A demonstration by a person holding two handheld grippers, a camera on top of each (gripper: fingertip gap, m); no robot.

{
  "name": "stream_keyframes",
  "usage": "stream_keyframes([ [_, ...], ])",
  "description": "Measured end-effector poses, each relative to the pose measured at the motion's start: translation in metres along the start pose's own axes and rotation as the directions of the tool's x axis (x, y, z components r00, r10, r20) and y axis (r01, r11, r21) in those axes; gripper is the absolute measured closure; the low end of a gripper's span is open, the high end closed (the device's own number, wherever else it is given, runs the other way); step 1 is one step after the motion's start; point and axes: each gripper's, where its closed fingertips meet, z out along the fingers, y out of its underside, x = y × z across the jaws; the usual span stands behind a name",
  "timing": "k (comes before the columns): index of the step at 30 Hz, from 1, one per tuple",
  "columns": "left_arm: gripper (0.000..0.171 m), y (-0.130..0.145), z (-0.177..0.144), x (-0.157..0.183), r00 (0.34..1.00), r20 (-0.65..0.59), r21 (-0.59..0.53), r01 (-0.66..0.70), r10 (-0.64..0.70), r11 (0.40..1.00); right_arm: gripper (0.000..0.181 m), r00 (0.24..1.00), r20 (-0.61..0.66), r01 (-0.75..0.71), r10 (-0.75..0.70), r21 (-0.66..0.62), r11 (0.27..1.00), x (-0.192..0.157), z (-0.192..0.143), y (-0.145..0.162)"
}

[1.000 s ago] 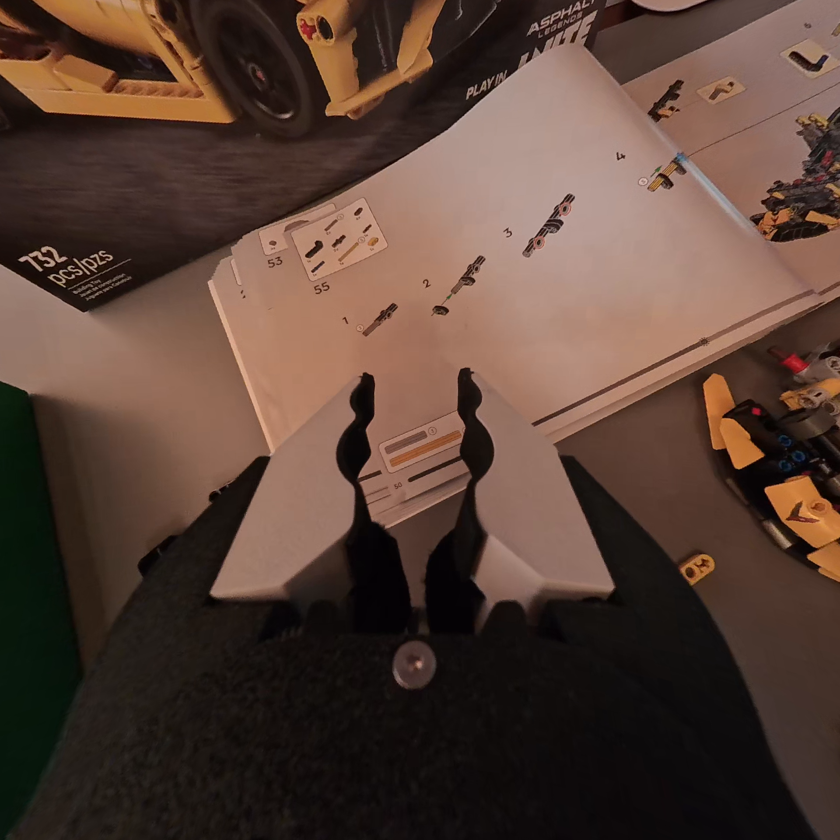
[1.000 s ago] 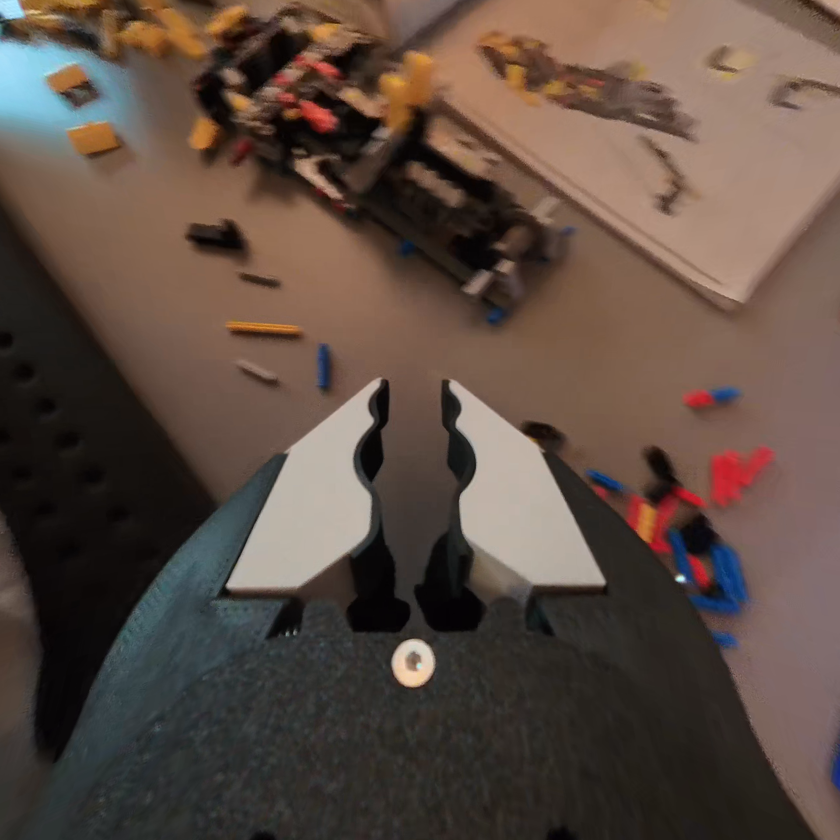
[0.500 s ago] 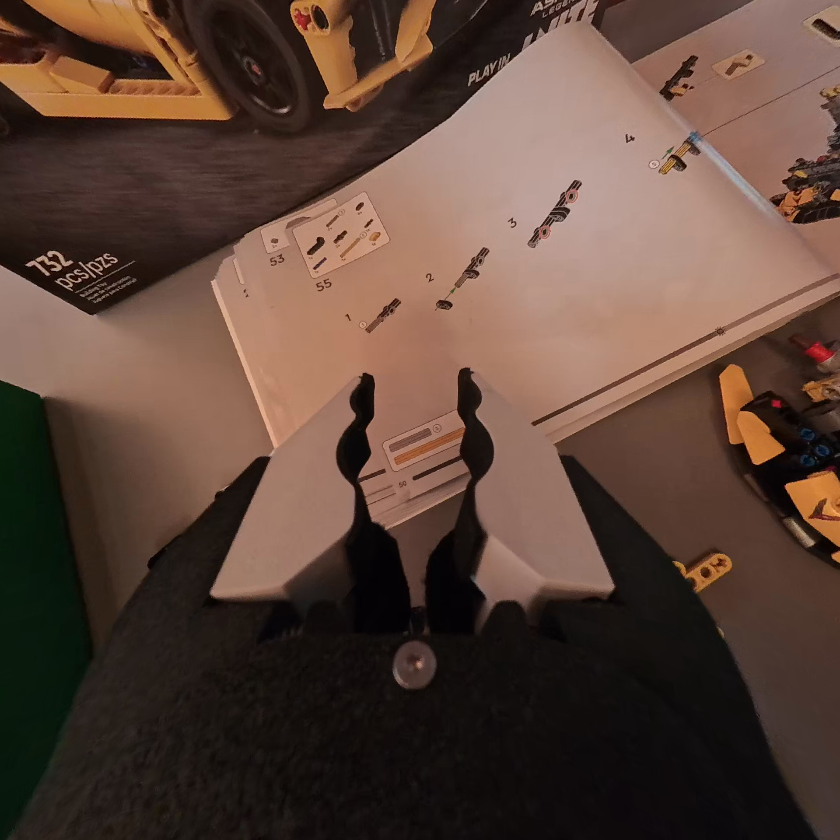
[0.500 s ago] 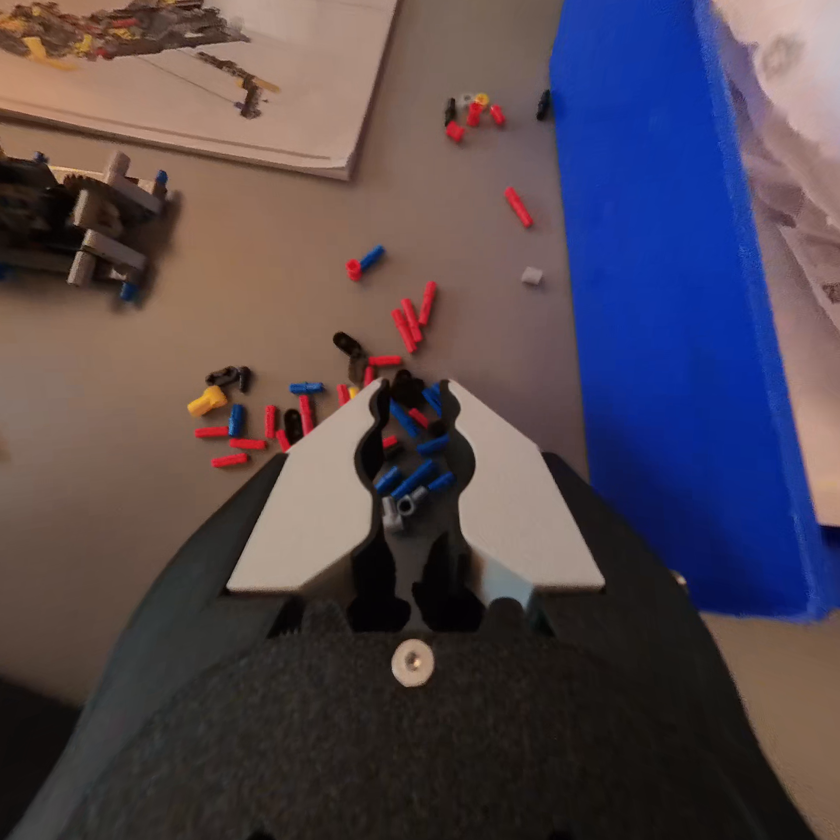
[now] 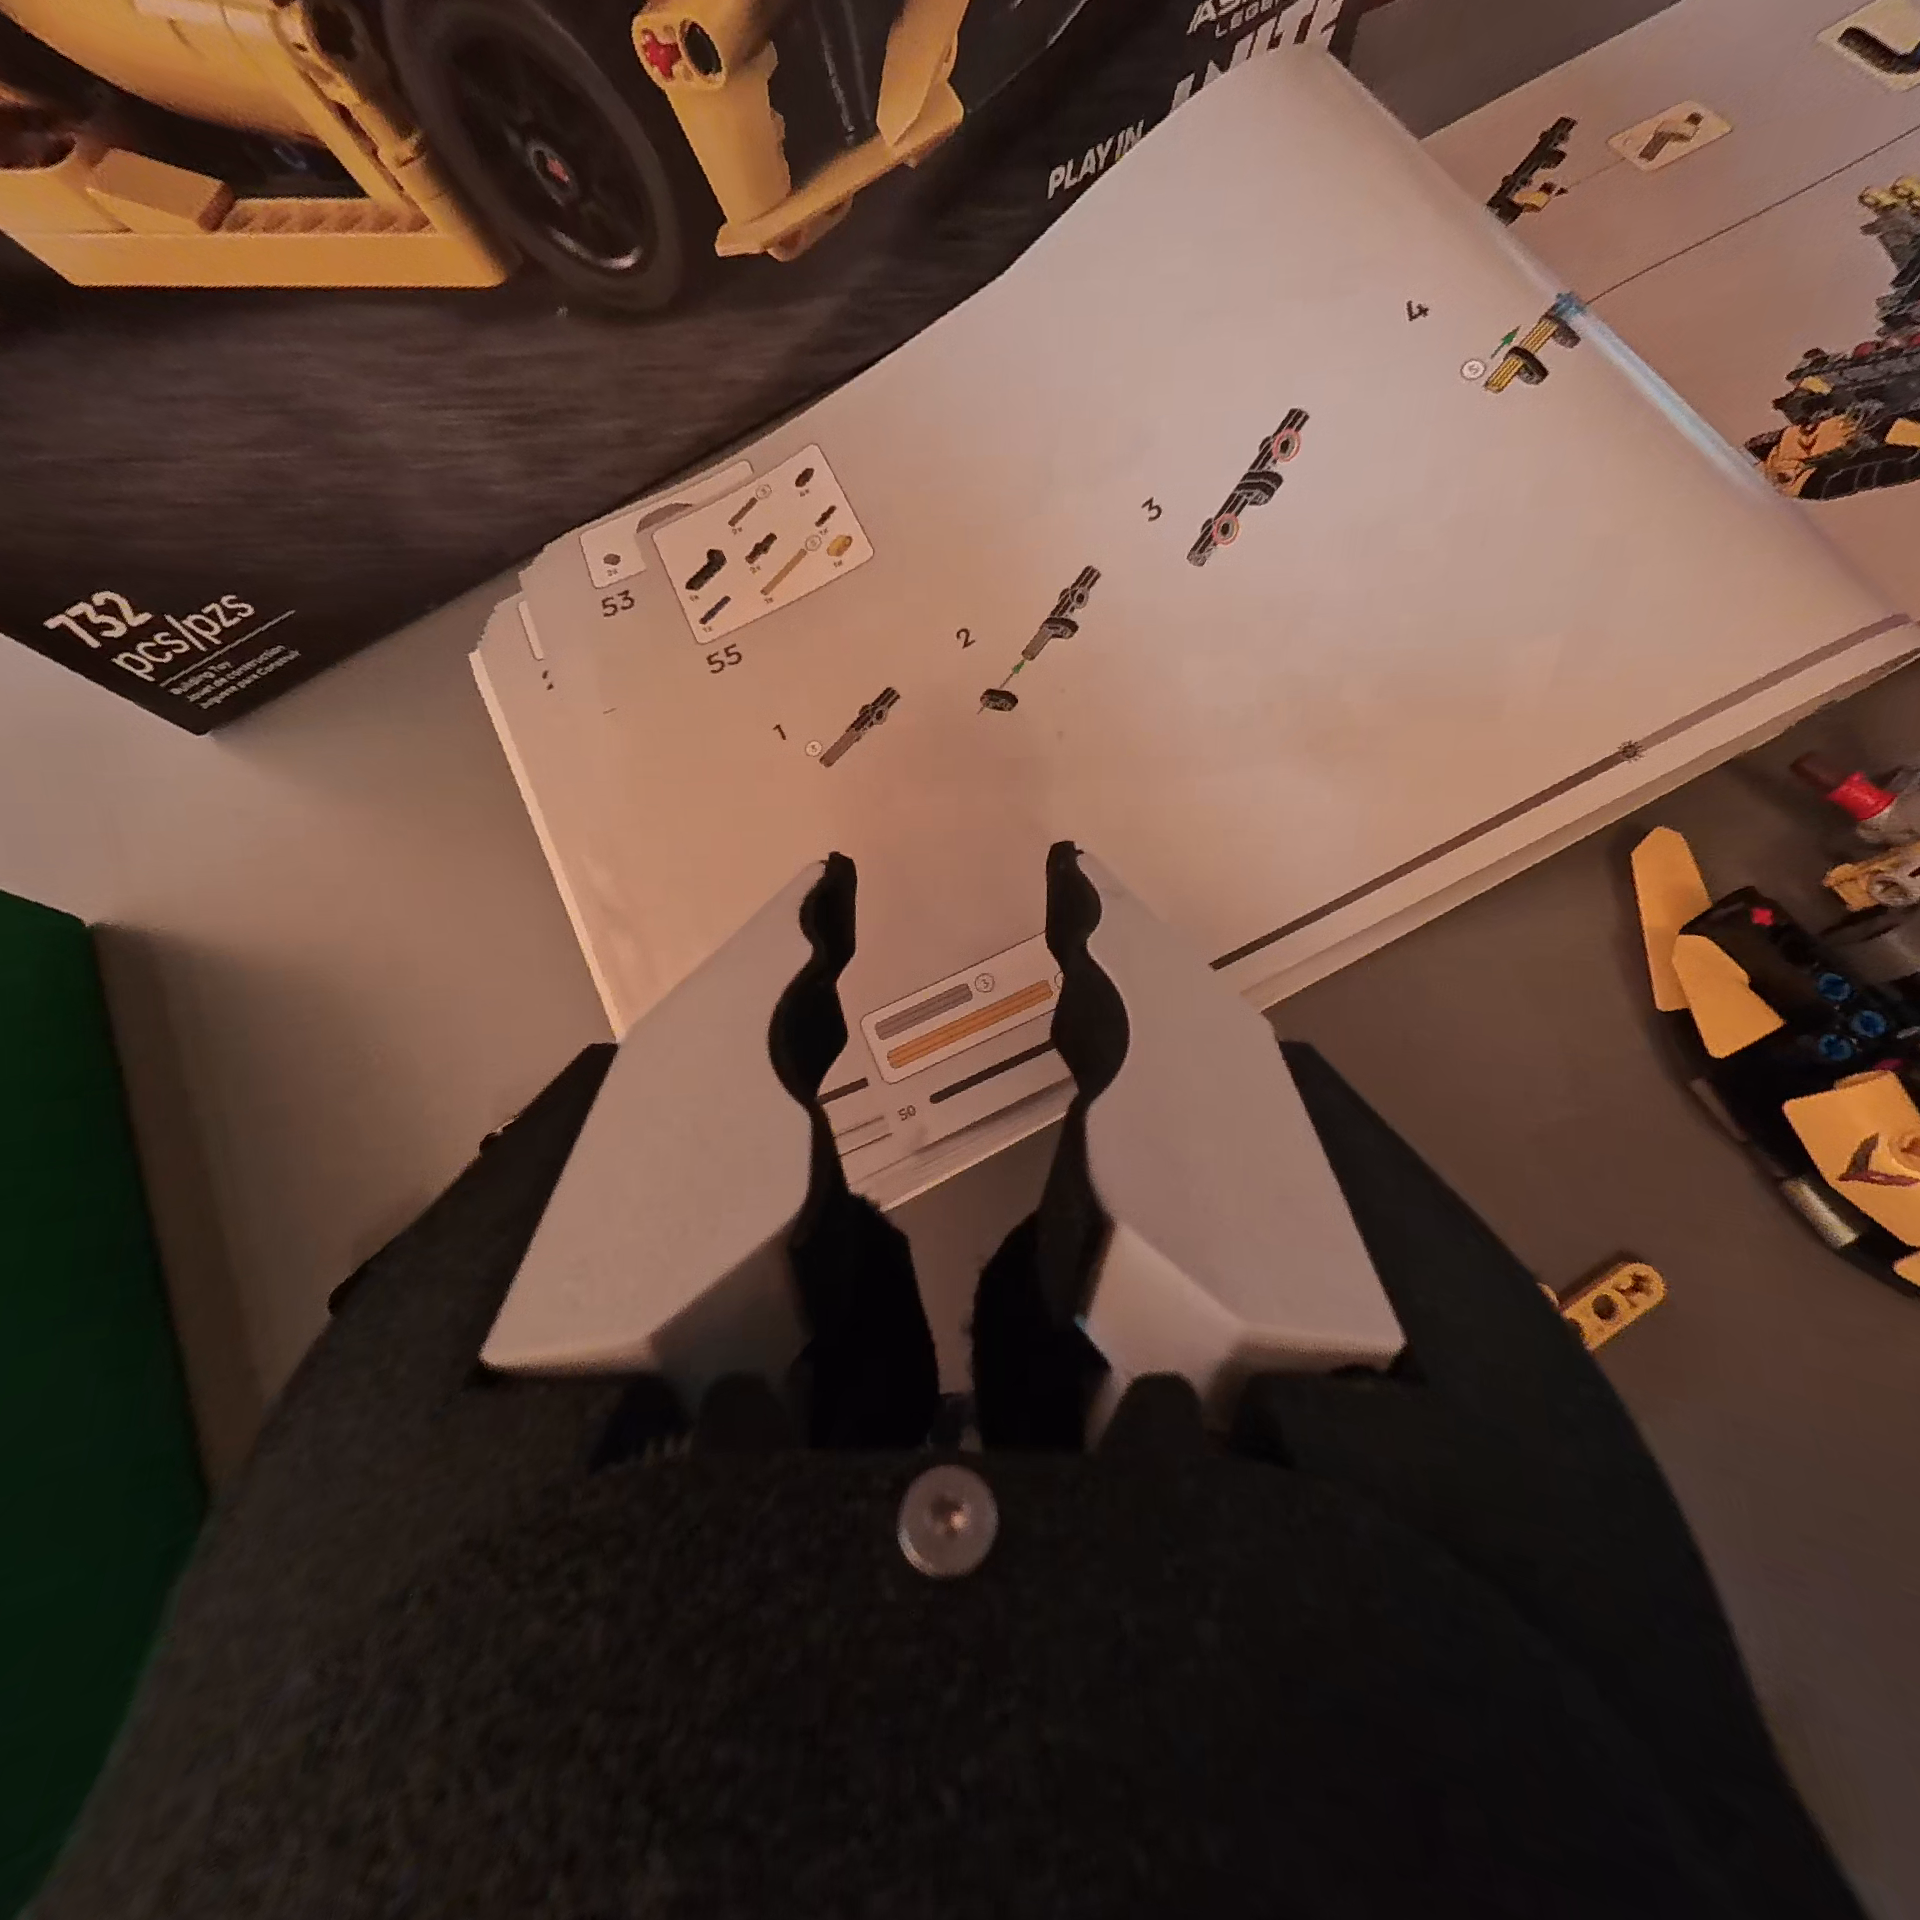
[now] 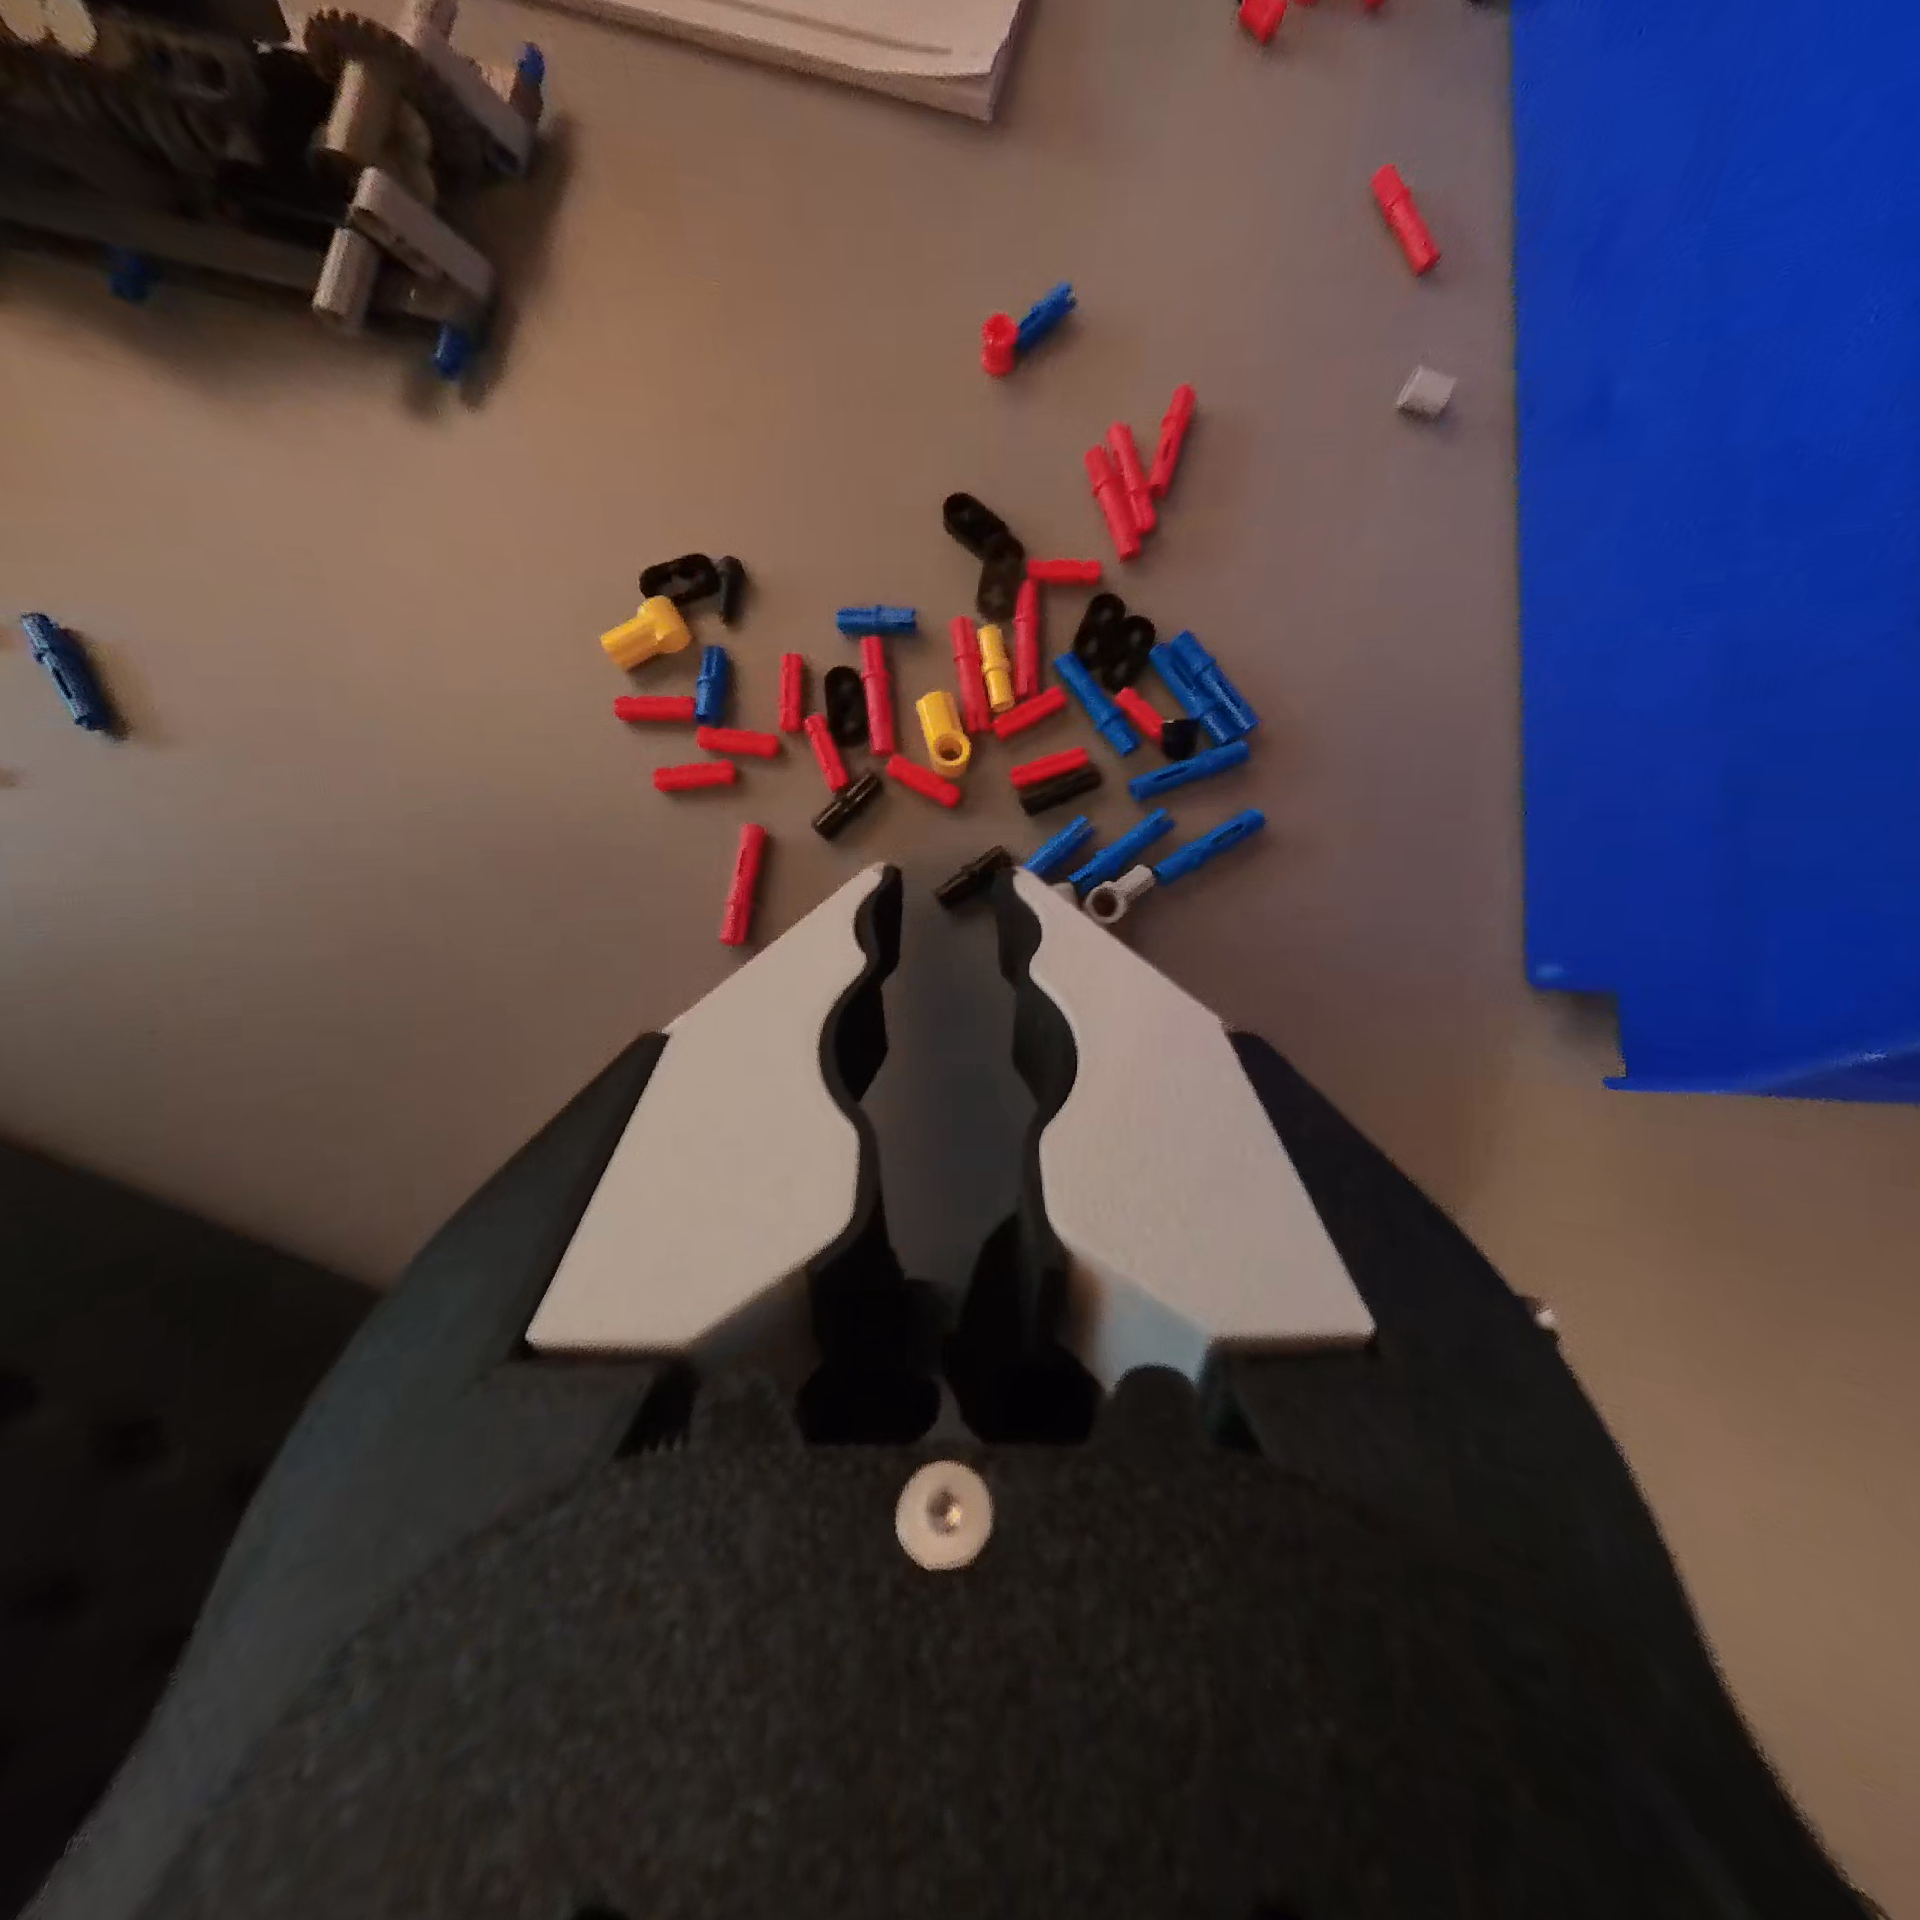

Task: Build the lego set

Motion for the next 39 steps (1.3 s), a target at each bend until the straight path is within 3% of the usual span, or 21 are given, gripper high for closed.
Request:
stream_keyframes([
  [20,0.138,0.000,-0.002,-0.003,1.000,0.011,0.002,-0.005,0.005,1.000,0.168,0.998,-0.011,-0.058,0.058,-0.009,0.998,0.012,0.014,-0.012],
  [26,0.137,0.001,-0.002,-0.004,1.000,0.016,-0.001,-0.007,0.007,1.000,0.169,0.998,-0.061,0.003,-0.006,-0.045,0.999,0.020,0.015,-0.011],
  [39,0.138,0.000,-0.003,-0.005,1.000,0.021,0.004,-0.013,0.013,1.000,0.177,0.999,-0.015,0.031,-0.031,-0.018,0.999,0.012,0.013,-0.024],
])
